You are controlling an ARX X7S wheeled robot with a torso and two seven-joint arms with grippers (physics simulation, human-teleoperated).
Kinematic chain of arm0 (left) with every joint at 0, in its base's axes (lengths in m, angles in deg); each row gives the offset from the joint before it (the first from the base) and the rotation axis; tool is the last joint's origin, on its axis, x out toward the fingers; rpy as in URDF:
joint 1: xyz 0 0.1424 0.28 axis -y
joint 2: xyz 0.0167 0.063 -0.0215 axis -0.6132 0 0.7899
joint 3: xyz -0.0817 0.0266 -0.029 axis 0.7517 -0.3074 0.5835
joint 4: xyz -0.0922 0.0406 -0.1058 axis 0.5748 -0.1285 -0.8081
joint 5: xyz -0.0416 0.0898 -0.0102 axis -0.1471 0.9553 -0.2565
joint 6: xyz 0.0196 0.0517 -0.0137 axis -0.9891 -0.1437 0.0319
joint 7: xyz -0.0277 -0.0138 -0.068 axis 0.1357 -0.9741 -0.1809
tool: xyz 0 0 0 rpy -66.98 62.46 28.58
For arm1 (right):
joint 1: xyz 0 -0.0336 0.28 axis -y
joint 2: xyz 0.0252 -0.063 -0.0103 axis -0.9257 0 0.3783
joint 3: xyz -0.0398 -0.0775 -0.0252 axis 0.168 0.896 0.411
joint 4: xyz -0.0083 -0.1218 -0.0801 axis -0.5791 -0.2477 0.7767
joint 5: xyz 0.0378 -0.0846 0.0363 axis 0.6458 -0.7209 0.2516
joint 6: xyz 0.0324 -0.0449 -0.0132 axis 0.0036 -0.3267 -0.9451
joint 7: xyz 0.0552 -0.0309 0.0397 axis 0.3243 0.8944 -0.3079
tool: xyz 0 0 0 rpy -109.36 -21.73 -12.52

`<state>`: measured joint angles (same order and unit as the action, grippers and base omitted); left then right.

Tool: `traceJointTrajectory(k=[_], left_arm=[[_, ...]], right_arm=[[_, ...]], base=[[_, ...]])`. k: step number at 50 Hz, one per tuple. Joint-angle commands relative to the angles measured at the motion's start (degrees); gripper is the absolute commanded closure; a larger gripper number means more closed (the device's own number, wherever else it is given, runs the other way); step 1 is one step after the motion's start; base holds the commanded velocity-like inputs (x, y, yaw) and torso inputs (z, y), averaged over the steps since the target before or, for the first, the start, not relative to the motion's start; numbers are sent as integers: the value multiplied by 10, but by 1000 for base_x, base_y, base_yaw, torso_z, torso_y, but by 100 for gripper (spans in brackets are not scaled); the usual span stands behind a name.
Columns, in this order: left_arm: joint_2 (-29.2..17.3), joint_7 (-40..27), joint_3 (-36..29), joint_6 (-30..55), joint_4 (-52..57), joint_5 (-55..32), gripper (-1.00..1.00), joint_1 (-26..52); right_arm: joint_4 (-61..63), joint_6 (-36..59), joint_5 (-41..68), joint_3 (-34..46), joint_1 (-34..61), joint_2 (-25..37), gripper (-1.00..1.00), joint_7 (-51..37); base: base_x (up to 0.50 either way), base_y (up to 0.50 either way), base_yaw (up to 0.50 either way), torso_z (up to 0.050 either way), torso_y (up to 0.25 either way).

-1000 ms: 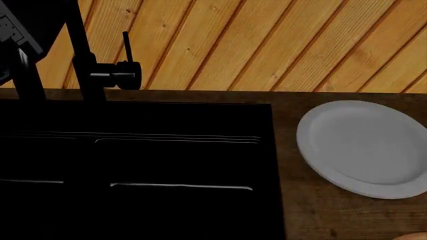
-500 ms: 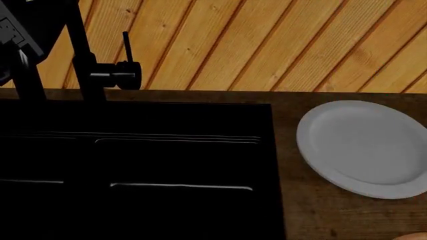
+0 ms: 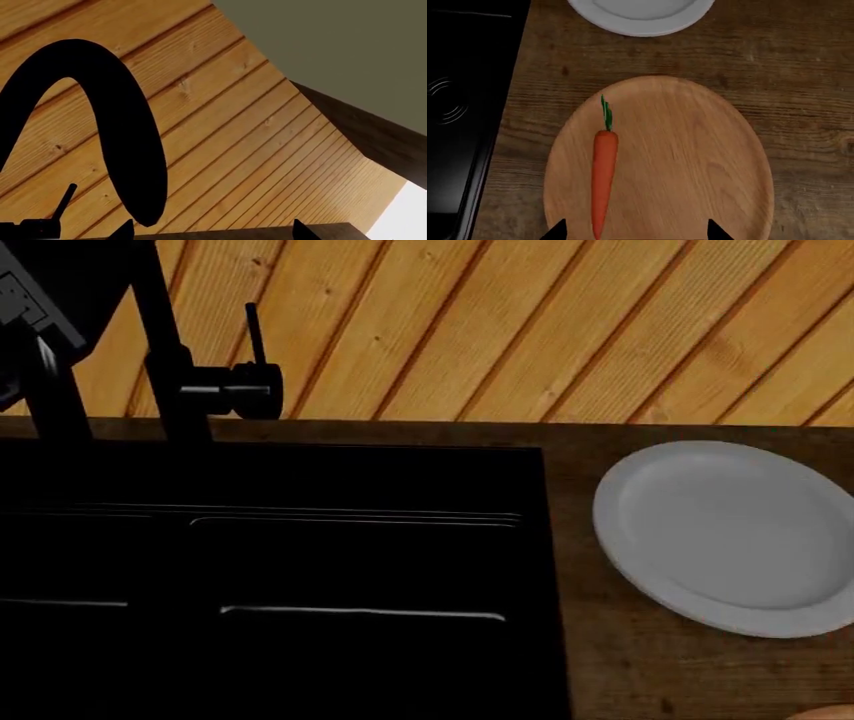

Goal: Pick the carrot from the sink and place it on the plate located on the counter

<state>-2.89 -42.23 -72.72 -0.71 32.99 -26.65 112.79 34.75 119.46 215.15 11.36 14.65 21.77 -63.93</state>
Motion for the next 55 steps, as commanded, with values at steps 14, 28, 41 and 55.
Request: traceJointTrajectory(k=[14, 28, 41, 55], left_arm=[[18, 78, -49, -20, 19, -57, -100, -9], [21, 98, -78, -43, -8, 0, -100, -2], [18, 101, -78, -47, -11, -4, -100, -2], [16, 96, -79, -48, -5, -12, -100, -5]], right_arm=[[225, -176, -299, -22, 275, -97, -100, 229], [327, -281, -505, 80, 428, -156, -100, 456], [345, -312, -540, 157, 455, -186, -100, 479], [314, -372, -334, 225, 461, -270, -100, 625]], base=[[-4, -2, -2, 0, 1], [0, -2, -4, 0, 0], [0, -2, -4, 0, 0], [0, -2, -4, 0, -1]])
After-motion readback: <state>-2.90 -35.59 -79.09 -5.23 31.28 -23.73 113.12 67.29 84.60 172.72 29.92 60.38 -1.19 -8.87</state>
